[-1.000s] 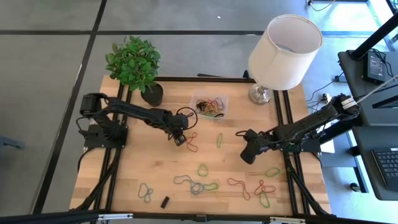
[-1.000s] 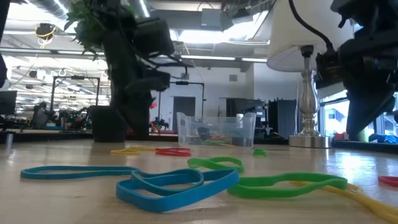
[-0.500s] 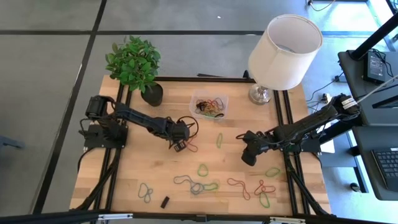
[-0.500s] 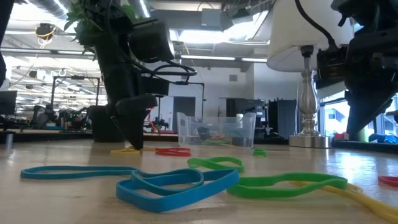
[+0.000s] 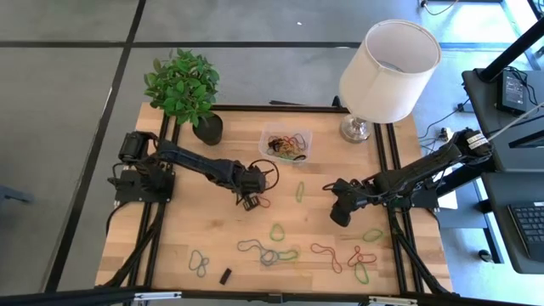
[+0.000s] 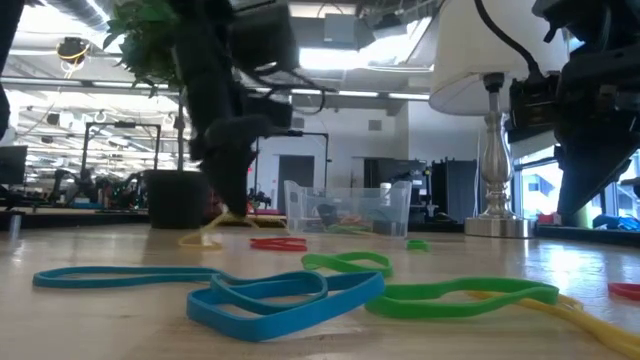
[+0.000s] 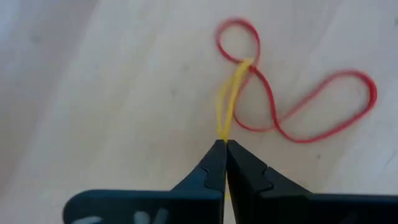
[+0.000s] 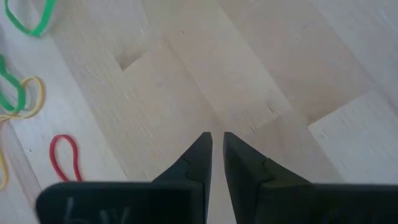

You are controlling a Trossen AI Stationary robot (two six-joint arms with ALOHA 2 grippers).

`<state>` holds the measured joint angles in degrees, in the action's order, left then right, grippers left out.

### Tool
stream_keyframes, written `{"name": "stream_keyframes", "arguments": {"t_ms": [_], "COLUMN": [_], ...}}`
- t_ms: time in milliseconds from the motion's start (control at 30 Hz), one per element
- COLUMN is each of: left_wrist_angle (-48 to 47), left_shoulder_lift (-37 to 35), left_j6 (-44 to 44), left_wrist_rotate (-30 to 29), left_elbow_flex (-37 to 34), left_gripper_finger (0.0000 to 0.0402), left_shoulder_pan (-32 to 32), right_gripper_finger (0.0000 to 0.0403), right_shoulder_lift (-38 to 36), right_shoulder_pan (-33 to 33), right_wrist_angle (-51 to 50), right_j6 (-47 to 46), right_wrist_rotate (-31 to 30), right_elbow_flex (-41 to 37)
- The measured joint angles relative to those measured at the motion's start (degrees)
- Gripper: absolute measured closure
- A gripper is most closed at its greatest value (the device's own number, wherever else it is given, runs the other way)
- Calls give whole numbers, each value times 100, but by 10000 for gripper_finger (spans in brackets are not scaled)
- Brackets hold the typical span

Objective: Pick and place rubber bands into bin
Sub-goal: Put the yellow rubber band into the transparent bin

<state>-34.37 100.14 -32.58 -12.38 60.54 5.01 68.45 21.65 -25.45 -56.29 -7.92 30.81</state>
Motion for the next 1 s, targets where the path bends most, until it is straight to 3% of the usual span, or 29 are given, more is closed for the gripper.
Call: {"name": "stream_keyframes", "arguments": {"t_ms": [400,767,1000], "left_wrist_angle": [-1333,-1304,-1135], "left_shoulder_lift": [-13,41,767], "left_j6": [369,2091,3363], "left_wrist_rotate": [-144,-452,145], "left_elbow_flex": [1722,2981,3840], "left_gripper_finger": [399,399,399], "left_shoulder_pan": [-286,-1098,-1703], "right_gripper_finger": [358,358,358], "right_shoulder_lift": [2,2,2], "right_shoulder_pan": [0,-4,-9], "right_wrist_angle": [0,79,111], "right_j6": [302,218,-231], "right_wrist_rotate": [-13,-264,-365], "right_elbow_flex": [0,0,0]}}
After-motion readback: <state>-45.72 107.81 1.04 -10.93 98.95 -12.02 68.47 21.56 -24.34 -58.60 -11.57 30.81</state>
